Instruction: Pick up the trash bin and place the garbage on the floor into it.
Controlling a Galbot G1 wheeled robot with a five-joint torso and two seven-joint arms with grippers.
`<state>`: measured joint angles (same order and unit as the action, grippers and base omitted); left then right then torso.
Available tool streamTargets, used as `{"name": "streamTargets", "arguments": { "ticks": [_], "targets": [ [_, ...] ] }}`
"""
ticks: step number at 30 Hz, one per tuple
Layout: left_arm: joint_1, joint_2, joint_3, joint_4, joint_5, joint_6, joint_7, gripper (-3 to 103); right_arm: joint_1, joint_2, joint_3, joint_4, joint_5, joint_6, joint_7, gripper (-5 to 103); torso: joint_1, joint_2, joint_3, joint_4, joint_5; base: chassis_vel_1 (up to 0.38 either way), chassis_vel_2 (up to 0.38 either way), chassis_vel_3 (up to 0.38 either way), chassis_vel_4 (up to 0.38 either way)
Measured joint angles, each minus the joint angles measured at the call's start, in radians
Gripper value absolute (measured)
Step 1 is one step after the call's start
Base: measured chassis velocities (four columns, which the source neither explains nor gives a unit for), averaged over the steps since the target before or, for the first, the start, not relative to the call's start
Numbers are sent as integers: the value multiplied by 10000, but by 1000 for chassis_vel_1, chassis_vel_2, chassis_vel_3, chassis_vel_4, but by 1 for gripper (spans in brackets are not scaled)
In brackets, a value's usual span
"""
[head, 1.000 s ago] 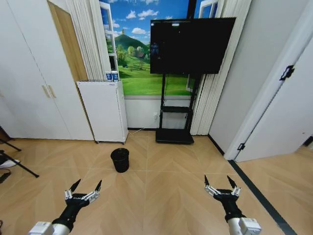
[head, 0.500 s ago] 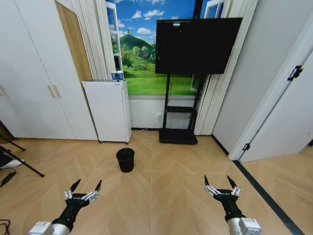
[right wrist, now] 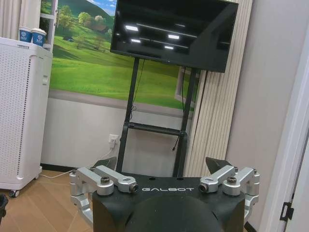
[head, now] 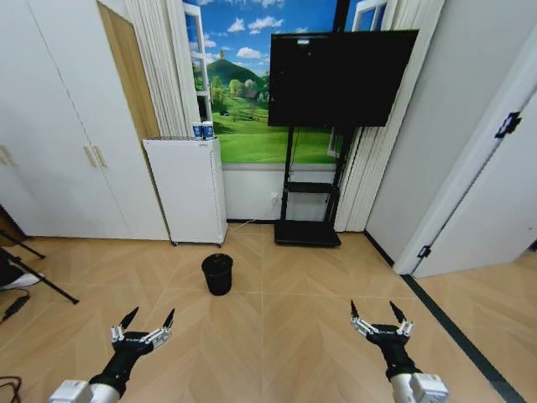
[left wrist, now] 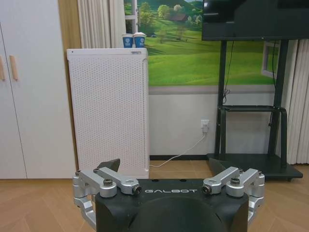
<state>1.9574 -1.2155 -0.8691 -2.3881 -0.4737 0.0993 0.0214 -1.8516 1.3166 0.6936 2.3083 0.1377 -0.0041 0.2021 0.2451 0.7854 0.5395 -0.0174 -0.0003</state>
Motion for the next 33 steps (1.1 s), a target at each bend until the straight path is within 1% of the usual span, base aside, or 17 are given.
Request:
{"name": "streamTargets", "arguments": {
  "ticks": [2,28,33],
  "targets": [
    [0,0,0,0,-1,0,0,100,0,0,0,0,0,0,0,100,0,0,1,0,6,0,0,0,0],
    [0,-1,0,0,0,0,0,100,0,0,0,0,0,0,0,100,0,0,0,1,2,0,0,0,0],
    [0,0,0,0,0,0,0,100,0,0,0,0,0,0,0,100,-1,0,0,1,1,-59,-79,83,80]
  ]
}}
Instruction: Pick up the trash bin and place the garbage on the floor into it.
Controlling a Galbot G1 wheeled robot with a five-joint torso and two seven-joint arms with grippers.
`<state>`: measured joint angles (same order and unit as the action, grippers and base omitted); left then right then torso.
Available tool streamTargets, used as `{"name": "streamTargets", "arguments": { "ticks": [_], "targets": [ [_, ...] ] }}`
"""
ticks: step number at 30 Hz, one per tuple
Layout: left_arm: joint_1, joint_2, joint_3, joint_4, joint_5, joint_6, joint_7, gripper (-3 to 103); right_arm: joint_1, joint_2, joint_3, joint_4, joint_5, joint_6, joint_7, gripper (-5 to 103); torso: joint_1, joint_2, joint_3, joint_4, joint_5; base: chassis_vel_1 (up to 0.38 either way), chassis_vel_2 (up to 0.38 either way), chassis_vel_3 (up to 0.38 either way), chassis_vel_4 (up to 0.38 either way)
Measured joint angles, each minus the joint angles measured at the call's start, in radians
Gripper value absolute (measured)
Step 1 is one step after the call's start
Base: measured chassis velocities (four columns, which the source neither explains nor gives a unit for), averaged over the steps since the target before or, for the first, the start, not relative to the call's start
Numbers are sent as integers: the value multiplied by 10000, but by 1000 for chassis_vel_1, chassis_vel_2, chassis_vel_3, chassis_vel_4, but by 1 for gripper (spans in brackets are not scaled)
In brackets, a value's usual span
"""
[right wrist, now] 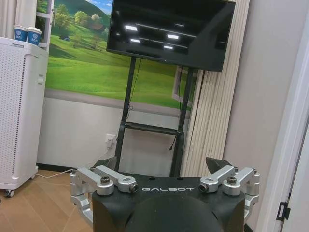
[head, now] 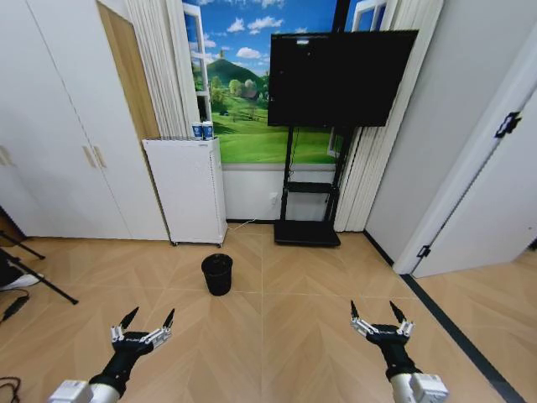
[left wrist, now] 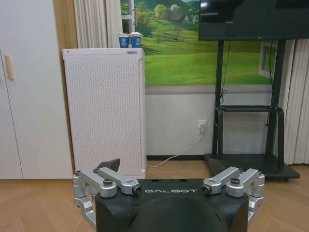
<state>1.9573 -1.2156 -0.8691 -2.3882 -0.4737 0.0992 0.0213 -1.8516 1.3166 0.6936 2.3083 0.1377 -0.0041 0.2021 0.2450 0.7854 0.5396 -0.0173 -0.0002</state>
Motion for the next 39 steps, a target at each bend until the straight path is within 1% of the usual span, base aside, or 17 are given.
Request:
{"name": "streamTargets", "arguments": {
  "ticks": [3,5,10,12,22,25,27,32,39],
  "targets": [
    [0,0,0,0,0,0,0,100,0,0,0,0,0,0,1,100,1,-1,1,0,2,-167,-142,150,146],
    [0,-1,2,0,0,0,2,100,0,-1,2,-1,0,-1,1,100,2,-1,1,0,9,-159,-108,139,113],
    [0,-1,2,0,0,0,2,100,0,-1,2,0,0,-1,2,100,1,-1,1,1,4,-44,-53,61,59],
    [0,-1,2,0,0,0,2,100,0,-1,1,0,0,0,1,100,1,-1,1,1,-1,57,48,-48,-23],
    [0,0,1,0,0,0,0,100,0,-1,0,0,0,0,1,100,1,-1,1,1,3,115,101,-116,-110],
    [0,0,0,0,0,0,-4,100,0,0,-1,0,0,0,1,100,2,0,0,-2,-2,144,120,-130,-148],
    [0,1,-2,0,0,0,-7,100,0,1,-1,0,0,0,0,100,2,0,0,0,-3,99,99,-81,-90],
    [0,1,-2,0,0,0,-8,100,-1,0,-1,0,0,0,1,100,1,0,1,1,4,10,9,-16,-9],
    [0,0,1,0,0,0,-6,100,-1,0,0,-1,0,-1,1,100,2,-1,1,1,3,0,0,0,0]
  ]
}}
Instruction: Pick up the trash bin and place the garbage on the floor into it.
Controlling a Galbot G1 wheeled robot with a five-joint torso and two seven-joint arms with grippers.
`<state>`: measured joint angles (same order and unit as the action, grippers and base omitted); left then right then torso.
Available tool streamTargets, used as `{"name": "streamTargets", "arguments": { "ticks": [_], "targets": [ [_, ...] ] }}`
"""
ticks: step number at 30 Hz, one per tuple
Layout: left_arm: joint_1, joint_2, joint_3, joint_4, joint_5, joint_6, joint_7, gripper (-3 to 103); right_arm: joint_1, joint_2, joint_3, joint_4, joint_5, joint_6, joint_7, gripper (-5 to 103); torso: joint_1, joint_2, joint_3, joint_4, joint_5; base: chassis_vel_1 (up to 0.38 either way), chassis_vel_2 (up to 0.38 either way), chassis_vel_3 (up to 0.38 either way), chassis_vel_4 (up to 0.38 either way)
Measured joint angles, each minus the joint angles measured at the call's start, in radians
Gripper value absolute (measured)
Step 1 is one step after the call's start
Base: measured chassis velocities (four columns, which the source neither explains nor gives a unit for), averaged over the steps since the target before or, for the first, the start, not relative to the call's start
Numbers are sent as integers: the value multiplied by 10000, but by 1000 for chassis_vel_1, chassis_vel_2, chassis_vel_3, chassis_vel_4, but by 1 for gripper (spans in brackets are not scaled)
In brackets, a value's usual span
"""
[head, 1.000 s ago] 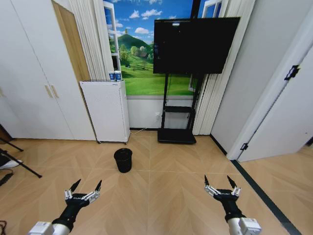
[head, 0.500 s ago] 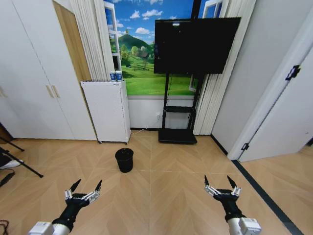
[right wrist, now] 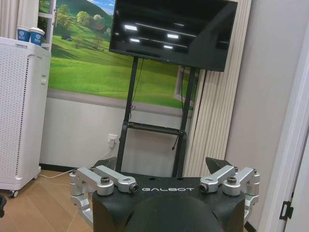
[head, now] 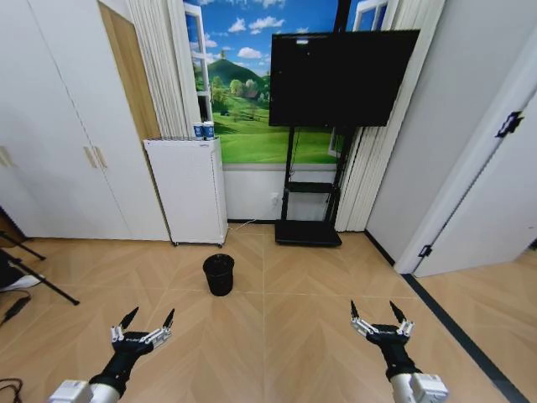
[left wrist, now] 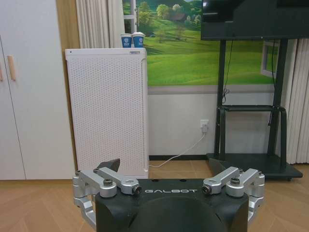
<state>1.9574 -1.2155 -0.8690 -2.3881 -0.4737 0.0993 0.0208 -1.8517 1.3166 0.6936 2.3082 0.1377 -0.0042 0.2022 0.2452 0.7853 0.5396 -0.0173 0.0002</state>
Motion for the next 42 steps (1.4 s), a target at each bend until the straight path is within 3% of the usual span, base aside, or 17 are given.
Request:
{"name": "streamTargets", "arguments": {
  "ticks": [25,29,34,42],
  "targets": [
    [2,-1,-1,0,0,0,6,100,0,0,-1,1,0,0,-1,100,-9,5,-6,5,0,132,-123,-133,129],
    [0,0,0,0,0,0,6,100,-3,0,1,0,0,1,0,100,-9,5,-5,-9,1,22,-52,-82,43],
    [-1,0,0,-1,0,0,6,100,2,0,0,0,0,0,0,100,3,-1,2,4,-1,-50,11,61,-19],
    [-1,0,0,0,0,0,6,100,1,0,0,0,0,0,0,100,1,-1,0,-2,-2,-10,12,15,-11]
  ]
}}
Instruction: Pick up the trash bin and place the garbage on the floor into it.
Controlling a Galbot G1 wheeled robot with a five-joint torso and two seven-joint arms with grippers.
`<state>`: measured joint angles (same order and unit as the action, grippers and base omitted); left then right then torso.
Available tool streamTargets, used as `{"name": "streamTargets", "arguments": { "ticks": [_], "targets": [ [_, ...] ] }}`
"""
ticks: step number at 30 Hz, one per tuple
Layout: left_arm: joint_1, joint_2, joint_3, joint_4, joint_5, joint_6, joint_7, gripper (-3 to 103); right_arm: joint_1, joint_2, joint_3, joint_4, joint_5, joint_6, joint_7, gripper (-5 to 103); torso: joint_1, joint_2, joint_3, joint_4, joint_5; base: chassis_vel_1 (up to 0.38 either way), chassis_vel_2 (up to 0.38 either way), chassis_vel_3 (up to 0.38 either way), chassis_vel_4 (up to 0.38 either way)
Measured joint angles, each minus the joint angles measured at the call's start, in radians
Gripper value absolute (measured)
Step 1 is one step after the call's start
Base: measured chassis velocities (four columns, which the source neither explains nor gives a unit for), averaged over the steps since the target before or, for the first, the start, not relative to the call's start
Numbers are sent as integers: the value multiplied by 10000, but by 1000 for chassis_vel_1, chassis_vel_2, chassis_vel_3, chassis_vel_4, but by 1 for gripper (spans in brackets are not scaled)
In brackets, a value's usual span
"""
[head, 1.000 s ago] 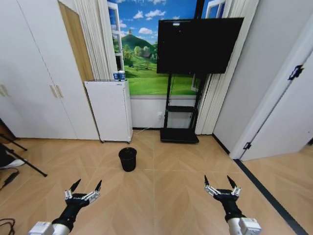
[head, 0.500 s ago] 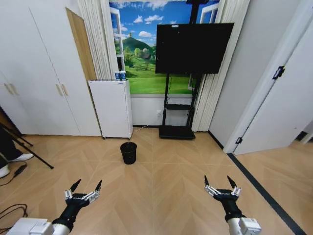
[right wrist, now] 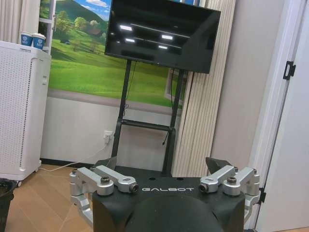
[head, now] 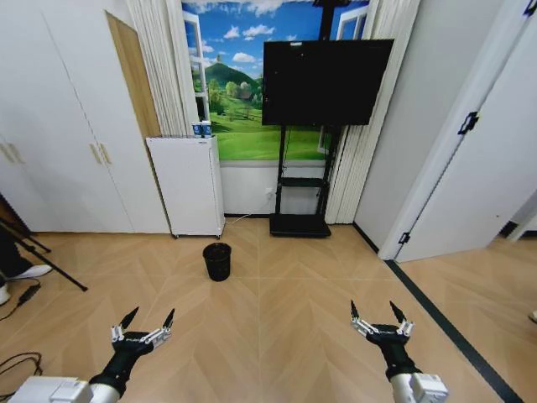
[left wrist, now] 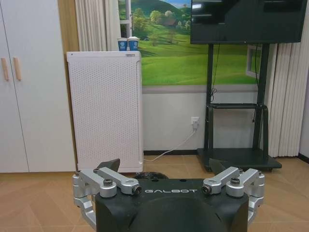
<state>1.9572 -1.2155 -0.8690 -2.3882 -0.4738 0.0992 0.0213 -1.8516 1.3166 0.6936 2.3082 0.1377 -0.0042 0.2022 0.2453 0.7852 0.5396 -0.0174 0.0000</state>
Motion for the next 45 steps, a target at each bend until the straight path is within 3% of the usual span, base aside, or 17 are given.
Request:
{"name": "streamTargets", "arguments": {
  "ticks": [45],
  "targets": [
    [0,0,0,0,0,0,0,100,0,0,0,0,0,0,0,100,-1,1,0,1,0,0,0,0,0]
  ]
}}
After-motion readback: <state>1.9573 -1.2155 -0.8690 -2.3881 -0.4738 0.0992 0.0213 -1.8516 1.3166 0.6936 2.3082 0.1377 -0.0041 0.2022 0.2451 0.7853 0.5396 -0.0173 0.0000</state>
